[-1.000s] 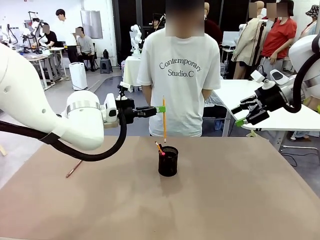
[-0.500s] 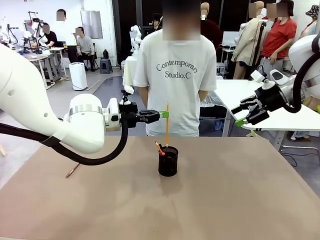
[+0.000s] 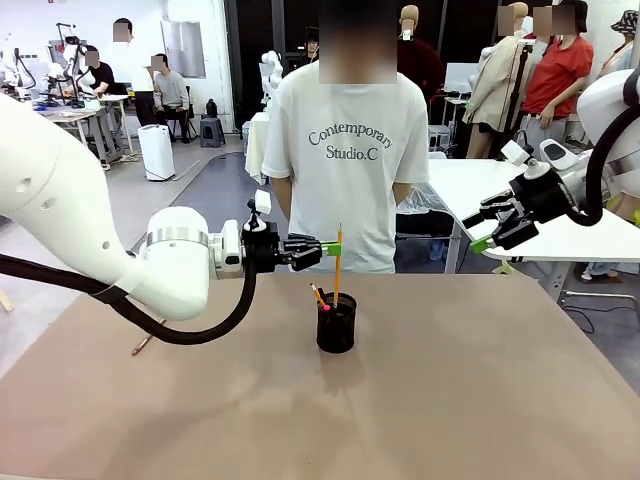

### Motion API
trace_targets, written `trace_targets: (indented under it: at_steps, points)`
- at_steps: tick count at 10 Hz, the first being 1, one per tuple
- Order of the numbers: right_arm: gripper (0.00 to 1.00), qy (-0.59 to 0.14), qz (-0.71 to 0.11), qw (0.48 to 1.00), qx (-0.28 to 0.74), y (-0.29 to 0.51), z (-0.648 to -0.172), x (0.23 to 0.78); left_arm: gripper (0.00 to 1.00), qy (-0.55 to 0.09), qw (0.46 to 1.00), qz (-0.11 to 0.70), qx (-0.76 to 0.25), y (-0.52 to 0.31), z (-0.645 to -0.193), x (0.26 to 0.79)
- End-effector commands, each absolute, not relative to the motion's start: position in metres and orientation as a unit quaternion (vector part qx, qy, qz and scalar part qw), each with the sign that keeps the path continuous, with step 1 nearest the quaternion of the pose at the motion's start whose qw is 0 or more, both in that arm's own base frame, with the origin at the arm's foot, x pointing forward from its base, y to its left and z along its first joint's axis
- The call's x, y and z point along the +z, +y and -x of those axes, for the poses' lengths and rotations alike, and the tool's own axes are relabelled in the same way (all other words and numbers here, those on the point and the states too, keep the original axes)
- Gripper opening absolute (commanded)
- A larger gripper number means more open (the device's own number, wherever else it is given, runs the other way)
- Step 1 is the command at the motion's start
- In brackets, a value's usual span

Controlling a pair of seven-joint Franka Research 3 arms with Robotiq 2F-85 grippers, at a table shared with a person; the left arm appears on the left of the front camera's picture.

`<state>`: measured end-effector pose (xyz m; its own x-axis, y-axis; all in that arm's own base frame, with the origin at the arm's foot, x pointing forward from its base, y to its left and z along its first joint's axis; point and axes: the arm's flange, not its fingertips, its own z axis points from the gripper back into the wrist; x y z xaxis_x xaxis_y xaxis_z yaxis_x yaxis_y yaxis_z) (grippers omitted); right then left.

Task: Place the pens into the pen holder.
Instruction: Pick up a writing instrument from the table and place it into the Pen holder.

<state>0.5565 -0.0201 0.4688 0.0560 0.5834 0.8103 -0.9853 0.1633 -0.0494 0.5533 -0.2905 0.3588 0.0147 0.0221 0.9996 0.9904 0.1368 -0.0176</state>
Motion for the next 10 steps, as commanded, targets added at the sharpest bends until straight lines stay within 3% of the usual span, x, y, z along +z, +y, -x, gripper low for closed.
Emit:
trace_targets:
  at_steps: [1, 6, 10]
  points:
    - [1.0, -0.356, -0.274, 0.678, 0.582, -0.019, -0.5571, 0.4715, 0.04, -0.549, 0.504, 0.472, -0.47, -0.2933, -0.5594, 0.3557]
    - [1.0, -0.356, -0.274, 0.678, 0.582, -0.019, -0.5571, 0.4715, 1.0, -0.556, 0.483, 0.48, -0.477, -0.2927, -0.558, 0.3596]
    - [1.0, -0.356, -0.274, 0.678, 0.582, -0.019, -0.5571, 0.4715, 1.0, -0.548, 0.484, 0.485, -0.48, -0.291, -0.5558, 0.3633]
